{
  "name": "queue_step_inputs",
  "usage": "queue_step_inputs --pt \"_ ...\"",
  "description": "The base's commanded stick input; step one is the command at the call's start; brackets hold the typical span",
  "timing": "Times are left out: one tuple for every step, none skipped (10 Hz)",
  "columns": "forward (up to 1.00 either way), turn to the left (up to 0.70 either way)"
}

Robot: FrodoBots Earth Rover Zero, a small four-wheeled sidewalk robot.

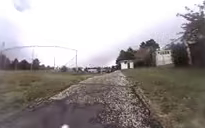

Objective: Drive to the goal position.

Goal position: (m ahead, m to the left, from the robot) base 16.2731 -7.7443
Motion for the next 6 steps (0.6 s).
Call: queue_step_inputs --pt "0.7 0.0" --pt "0.7 0.0" --pt "0.7 0.0" --pt "0.7 0.0" --pt "0.7 0.0" --pt "0.7 0.0"
